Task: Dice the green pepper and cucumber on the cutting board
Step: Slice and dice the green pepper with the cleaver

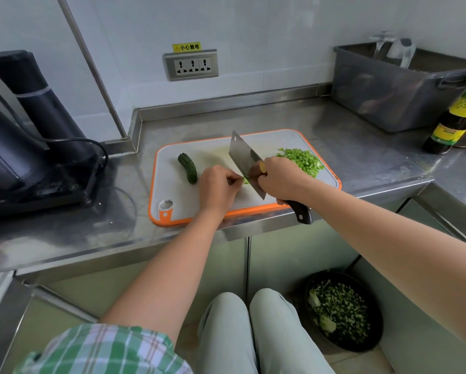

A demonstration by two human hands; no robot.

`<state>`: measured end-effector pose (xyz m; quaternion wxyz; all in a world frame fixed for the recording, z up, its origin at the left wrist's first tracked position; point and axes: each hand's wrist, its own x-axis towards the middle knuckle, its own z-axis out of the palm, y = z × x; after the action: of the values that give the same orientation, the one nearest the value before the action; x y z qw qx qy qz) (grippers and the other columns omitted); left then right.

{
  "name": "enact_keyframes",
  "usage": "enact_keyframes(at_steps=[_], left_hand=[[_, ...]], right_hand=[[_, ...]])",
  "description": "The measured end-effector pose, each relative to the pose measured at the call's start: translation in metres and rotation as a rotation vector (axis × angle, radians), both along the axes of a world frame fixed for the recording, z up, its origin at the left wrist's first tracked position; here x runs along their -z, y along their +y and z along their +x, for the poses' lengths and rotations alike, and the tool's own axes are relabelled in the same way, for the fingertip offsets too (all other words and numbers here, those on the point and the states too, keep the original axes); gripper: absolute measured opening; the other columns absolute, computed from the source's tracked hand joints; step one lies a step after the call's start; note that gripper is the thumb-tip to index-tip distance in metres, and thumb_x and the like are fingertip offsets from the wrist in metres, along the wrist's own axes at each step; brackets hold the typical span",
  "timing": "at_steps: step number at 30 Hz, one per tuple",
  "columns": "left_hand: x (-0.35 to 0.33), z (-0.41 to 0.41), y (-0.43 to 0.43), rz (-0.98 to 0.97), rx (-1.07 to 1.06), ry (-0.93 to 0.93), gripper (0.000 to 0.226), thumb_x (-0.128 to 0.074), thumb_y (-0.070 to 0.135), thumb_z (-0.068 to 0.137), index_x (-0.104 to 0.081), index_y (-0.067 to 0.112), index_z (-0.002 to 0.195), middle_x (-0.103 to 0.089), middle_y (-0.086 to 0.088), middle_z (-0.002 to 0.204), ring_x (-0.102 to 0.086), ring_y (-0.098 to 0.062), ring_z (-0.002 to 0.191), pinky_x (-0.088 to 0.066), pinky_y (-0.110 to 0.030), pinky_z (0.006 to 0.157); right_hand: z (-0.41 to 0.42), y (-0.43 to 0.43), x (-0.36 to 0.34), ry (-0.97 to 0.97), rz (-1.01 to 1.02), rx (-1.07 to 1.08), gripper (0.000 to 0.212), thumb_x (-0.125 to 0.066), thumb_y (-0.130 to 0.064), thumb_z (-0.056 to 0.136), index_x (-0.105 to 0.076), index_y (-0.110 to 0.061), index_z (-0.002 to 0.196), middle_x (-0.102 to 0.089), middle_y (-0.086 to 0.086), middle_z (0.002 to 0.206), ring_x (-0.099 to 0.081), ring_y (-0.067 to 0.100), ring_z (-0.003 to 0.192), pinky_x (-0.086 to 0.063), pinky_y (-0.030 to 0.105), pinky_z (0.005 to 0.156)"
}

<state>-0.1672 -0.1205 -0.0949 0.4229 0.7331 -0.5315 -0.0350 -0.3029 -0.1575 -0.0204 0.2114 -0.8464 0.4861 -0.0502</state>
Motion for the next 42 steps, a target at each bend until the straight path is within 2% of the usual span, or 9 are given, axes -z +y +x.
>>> enact_keyframes(at_steps=[6,9,12,17,23,26,32,36,42], left_hand=[[0.002,0.002,-0.002,0.039,0.010,0.011,0.010,-0.072,0.015,0.077,-0.077,0.007,0.074,-0.070,-0.015,0.074,-0.061,-0.032,0.070,-0.042,-0.035,0.063],[0.004,0.004,-0.004,0.030,0.019,-0.019,0.017,-0.067,0.020,0.072,-0.075,0.005,0.068,-0.066,-0.019,0.068,-0.059,-0.037,0.068,-0.046,-0.041,0.061],[0.003,0.004,-0.001,0.006,0.027,-0.029,0.006,-0.072,0.010,0.075,-0.077,0.007,0.073,-0.070,-0.017,0.072,-0.062,-0.033,0.068,-0.047,-0.036,0.061],[0.003,0.004,-0.002,0.012,0.004,0.051,0.005,-0.074,0.011,0.078,-0.078,0.009,0.080,-0.074,-0.008,0.082,-0.065,-0.022,0.073,-0.033,-0.019,0.059],[0.003,0.002,-0.003,0.040,-0.006,0.078,0.007,-0.073,0.011,0.075,-0.077,0.007,0.072,-0.073,-0.010,0.076,-0.065,-0.025,0.070,-0.046,-0.032,0.065],[0.005,0.004,-0.004,0.038,0.003,0.072,0.018,-0.066,0.021,0.071,-0.074,0.005,0.067,-0.069,-0.015,0.069,-0.060,-0.030,0.066,-0.047,-0.038,0.064],[0.005,0.005,-0.005,0.035,-0.017,0.044,0.005,-0.074,0.009,0.075,-0.077,0.006,0.078,-0.071,-0.015,0.079,-0.062,-0.030,0.074,-0.042,-0.034,0.066],[0.004,0.006,-0.005,0.039,-0.025,0.021,0.005,-0.077,0.014,0.074,-0.078,0.009,0.075,-0.073,-0.009,0.076,-0.063,-0.027,0.072,-0.042,-0.029,0.065],[0.008,0.010,-0.004,0.036,0.005,-0.008,0.005,-0.074,0.011,0.077,-0.078,0.009,0.078,-0.072,-0.012,0.080,-0.063,-0.032,0.079,-0.048,-0.036,0.076]], right_hand=[[0.004,0.002,0.001,0.002,0.032,-0.007,0.022,-0.038,0.001,0.088,-0.036,-0.008,0.068,-0.048,0.009,0.063,-0.051,0.016,0.036,-0.029,0.015,0.030],[0.010,0.000,0.008,0.008,0.022,0.005,0.022,-0.038,0.002,0.087,-0.036,-0.008,0.068,-0.049,0.010,0.064,-0.052,0.020,0.039,-0.034,0.020,0.034],[0.013,-0.004,0.016,-0.026,-0.030,0.044,0.024,-0.040,0.000,0.087,-0.034,-0.010,0.067,-0.051,0.010,0.067,-0.053,0.025,0.044,-0.036,0.025,0.040],[0.008,-0.005,0.016,-0.104,-0.071,0.063,0.027,-0.039,-0.005,0.092,-0.031,-0.012,0.067,-0.046,0.007,0.069,-0.048,0.018,0.040,-0.031,0.024,0.039],[0.003,0.003,0.004,-0.034,-0.013,-0.004,0.020,-0.040,0.000,0.087,-0.038,-0.008,0.068,-0.049,0.007,0.061,-0.051,0.017,0.038,-0.033,0.020,0.033],[0.005,0.005,0.002,-0.021,-0.004,-0.013,0.023,-0.039,0.000,0.089,-0.037,-0.009,0.067,-0.048,0.007,0.061,-0.051,0.017,0.038,-0.034,0.021,0.035],[0.007,0.002,0.008,-0.012,0.016,-0.020,0.022,-0.040,0.001,0.087,-0.036,-0.008,0.067,-0.048,0.010,0.060,-0.052,0.021,0.039,-0.034,0.021,0.035],[0.011,-0.004,0.009,-0.009,0.005,0.010,0.022,-0.041,0.001,0.086,-0.036,-0.008,0.066,-0.048,0.010,0.059,-0.052,0.020,0.039,-0.034,0.021,0.037],[0.007,-0.014,0.015,-0.083,0.020,0.125,0.014,-0.039,0.001,0.090,-0.042,-0.003,0.076,-0.050,0.012,0.063,-0.054,0.022,0.042,-0.038,0.024,0.039]])
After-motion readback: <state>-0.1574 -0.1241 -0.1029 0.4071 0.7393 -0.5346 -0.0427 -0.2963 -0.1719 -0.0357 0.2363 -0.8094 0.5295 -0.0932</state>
